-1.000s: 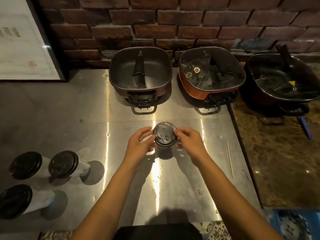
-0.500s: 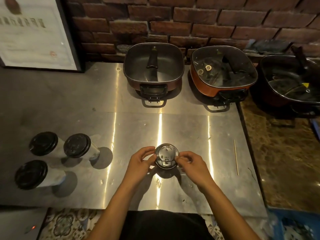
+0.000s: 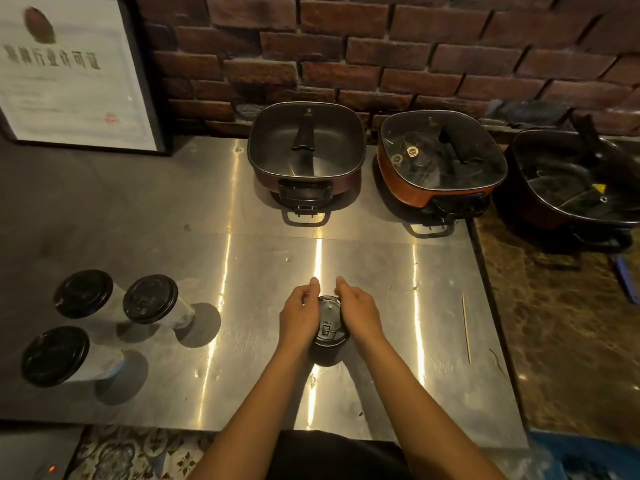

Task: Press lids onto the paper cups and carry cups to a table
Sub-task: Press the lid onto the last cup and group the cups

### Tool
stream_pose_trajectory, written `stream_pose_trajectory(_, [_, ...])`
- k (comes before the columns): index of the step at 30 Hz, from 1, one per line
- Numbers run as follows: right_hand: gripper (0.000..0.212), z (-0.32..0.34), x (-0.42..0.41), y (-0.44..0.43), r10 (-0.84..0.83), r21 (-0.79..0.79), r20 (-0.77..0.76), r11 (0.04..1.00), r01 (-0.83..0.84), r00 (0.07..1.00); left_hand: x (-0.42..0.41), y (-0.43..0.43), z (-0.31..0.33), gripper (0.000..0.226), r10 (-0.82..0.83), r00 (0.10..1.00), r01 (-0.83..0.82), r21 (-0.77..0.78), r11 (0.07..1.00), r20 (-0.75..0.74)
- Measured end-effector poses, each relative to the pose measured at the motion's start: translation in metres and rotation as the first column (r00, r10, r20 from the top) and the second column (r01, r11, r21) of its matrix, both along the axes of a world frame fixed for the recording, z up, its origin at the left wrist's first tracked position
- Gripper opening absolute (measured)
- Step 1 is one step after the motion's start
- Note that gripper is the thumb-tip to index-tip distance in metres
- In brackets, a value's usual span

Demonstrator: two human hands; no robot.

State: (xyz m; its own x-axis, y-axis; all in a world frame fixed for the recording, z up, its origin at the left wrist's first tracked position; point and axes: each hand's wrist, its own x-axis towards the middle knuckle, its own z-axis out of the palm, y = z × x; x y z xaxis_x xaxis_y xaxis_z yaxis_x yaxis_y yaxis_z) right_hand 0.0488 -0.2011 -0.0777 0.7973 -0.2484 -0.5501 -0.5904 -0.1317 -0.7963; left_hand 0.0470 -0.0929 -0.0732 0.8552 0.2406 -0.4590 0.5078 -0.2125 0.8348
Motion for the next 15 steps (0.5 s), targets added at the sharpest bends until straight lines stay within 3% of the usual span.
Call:
stream_pose_trajectory(5, [0.07, -0.005, 0.005, 0.019, 0.01, -0.085, -0.045, 0.996, -0.013, 0.999, 0.005, -0.013, -0.013, 0.053, 0.032, 0.999, -0.033, 0.068, 0.997, 0.016])
stream_pose_trajectory(15, [0.068, -0.013, 0.006, 0.018, -0.057, -0.099, -0.05, 0.994, 0.052, 0.997, 0.006, -0.013, -0.018, 0.061, 0.116, 0.993, -0.115, 0.009, 0.993, -0.008])
